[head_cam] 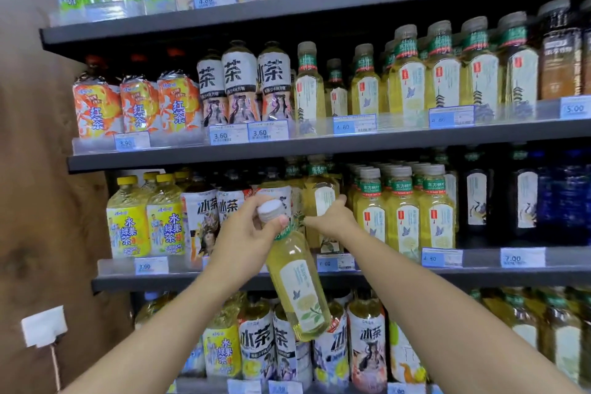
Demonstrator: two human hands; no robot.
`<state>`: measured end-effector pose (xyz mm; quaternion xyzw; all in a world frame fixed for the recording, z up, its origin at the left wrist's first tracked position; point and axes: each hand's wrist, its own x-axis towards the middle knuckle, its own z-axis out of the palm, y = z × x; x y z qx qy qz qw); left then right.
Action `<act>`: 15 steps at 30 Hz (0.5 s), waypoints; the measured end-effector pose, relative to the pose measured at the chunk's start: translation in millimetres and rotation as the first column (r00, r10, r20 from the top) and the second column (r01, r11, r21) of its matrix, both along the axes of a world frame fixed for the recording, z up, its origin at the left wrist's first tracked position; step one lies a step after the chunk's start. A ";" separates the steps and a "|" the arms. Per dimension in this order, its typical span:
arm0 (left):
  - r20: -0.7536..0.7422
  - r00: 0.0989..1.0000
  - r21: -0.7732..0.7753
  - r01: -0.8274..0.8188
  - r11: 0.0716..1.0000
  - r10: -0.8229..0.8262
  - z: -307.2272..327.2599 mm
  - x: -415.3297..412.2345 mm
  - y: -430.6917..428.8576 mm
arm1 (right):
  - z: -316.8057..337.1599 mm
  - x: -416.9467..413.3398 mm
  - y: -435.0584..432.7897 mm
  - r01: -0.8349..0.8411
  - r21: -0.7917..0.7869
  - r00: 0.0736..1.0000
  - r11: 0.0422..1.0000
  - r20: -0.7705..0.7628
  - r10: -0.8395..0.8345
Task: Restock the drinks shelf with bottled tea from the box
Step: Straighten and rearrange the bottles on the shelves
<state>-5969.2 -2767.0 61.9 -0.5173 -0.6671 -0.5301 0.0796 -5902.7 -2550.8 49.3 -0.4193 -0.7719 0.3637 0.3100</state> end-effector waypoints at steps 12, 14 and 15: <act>0.001 1.000 -0.188 -0.001 0.982 0.001 -60.6 25.1 -9.9 | -16.1 -4.5 8.3 0.005 0.119 0.996 0.993 -0.090 0.006; 0.030 0.999 -0.182 -0.021 0.983 0.027 -60.7 23.6 -9.4 | -19.2 -2.5 10.9 0.017 0.119 0.995 0.993 -0.104 -0.004; 0.043 0.998 -0.176 -0.028 0.984 0.036 -60.9 22.7 -9.2 | -19.1 -3.1 11.4 0.023 0.122 0.994 0.992 -0.107 -0.010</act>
